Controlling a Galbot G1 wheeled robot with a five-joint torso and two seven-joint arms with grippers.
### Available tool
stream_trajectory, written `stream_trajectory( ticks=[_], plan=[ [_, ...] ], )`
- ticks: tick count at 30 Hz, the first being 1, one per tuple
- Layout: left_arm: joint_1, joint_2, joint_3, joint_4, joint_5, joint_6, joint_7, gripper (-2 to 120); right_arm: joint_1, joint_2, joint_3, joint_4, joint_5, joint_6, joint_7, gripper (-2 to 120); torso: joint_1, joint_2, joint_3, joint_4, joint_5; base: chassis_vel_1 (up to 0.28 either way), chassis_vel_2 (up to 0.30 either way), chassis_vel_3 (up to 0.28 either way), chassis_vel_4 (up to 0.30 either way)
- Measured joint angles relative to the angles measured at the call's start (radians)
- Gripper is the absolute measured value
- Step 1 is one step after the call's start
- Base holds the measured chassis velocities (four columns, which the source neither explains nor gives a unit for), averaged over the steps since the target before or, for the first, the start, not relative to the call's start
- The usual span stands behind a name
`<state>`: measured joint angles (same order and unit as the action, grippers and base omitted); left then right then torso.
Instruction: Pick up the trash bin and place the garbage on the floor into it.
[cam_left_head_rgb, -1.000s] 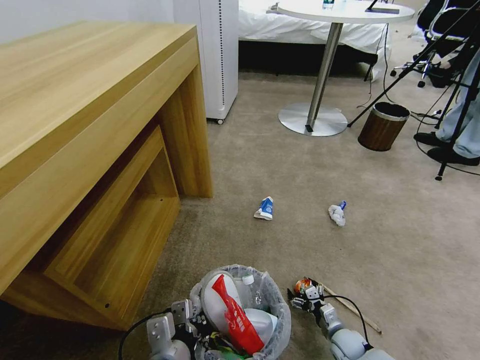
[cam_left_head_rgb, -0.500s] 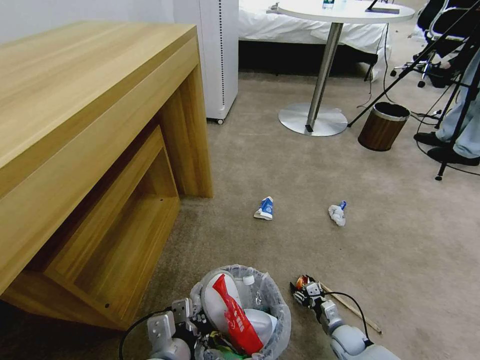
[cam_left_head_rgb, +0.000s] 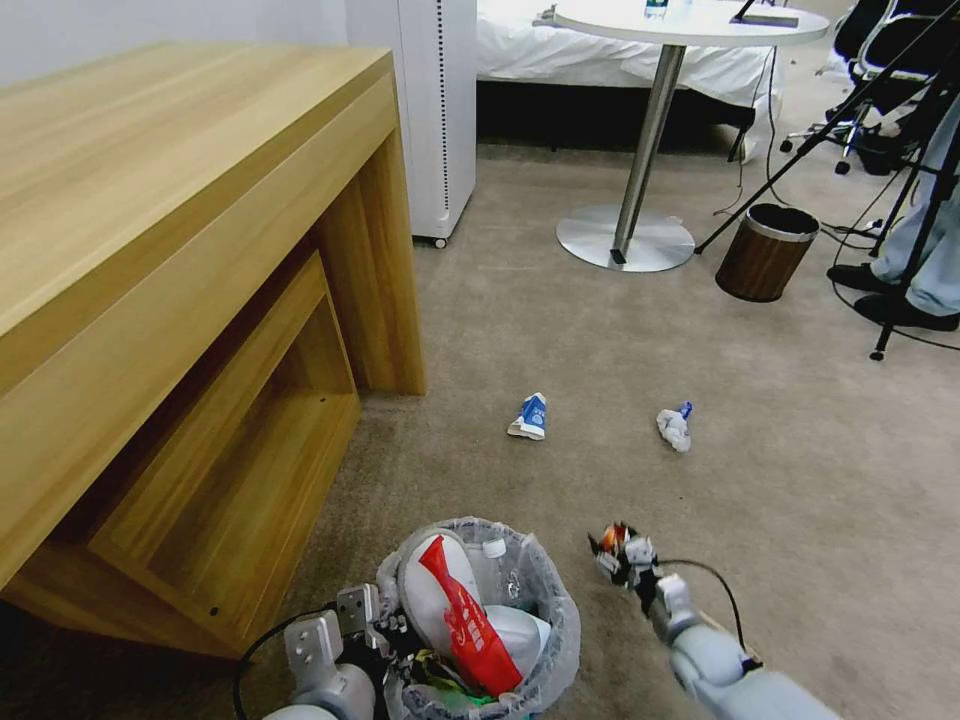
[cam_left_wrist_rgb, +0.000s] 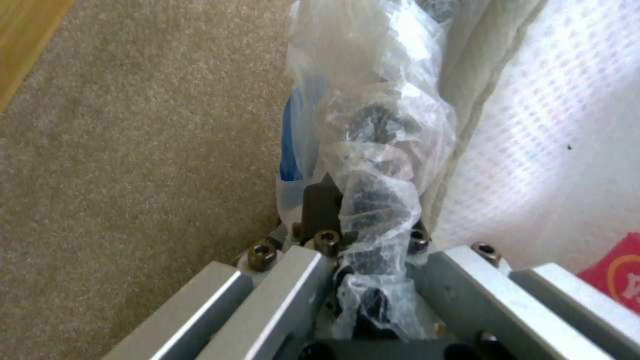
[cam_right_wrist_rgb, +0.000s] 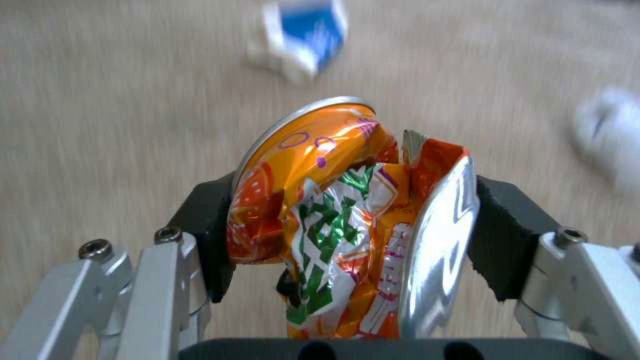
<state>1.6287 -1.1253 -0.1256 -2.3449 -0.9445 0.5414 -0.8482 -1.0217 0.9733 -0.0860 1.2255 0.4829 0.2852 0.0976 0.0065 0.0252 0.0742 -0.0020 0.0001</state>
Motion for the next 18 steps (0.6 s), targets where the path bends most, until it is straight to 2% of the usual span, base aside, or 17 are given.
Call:
stream_trajectory(
  ticks=[4,5,8,9,12,18],
  plan=[
    [-0.036,-0.006,0.015,0.014,-0.032,0.007,-0.009,0,0.021,-0.056,0.009,0.154,0.070,0.049,-0.055,65,0.000,0.000,0.000,0.0000,0.0001,0.000,0.000,0.000,0.000],
    [-0.036,-0.006,0.015,0.014,-0.032,0.007,-0.009,0,0.021,-0.056,0.009,0.154,0.070,0.049,-0.055,65,0.000,0.000,0.000,0.0000,0.0001,0.000,0.000,0.000,0.000],
    [-0.067,-0.005,0.027,0.021,-0.058,0.012,-0.023,0,0.040,-0.114,-0.008,0.292,0.152,0.083,-0.117,65,0.000,0.000,0.000,0.0000,0.0002,0.000,0.000,0.000,0.000],
    [-0.067,-0.005,0.027,0.021,-0.058,0.012,-0.023,0,0.040,-0.114,-0.008,0.292,0.152,0.083,-0.117,65,0.000,0.000,0.000,0.0000,0.0002,0.000,0.000,0.000,0.000],
    [-0.096,-0.005,0.041,0.040,-0.068,0.023,-0.037,0,0.060,-0.190,-0.057,0.436,0.224,0.087,-0.159,65,0.000,0.000,0.000,0.0000,-0.0004,0.000,0.000,0.000,0.000],
    [-0.134,-0.020,0.062,0.065,-0.085,0.034,-0.061,0,0.107,-0.256,-0.151,0.550,0.253,0.077,-0.170,65,0.000,0.000,0.000,-0.0001,0.0000,0.000,0.000,0.000,0.000]
  ],
)
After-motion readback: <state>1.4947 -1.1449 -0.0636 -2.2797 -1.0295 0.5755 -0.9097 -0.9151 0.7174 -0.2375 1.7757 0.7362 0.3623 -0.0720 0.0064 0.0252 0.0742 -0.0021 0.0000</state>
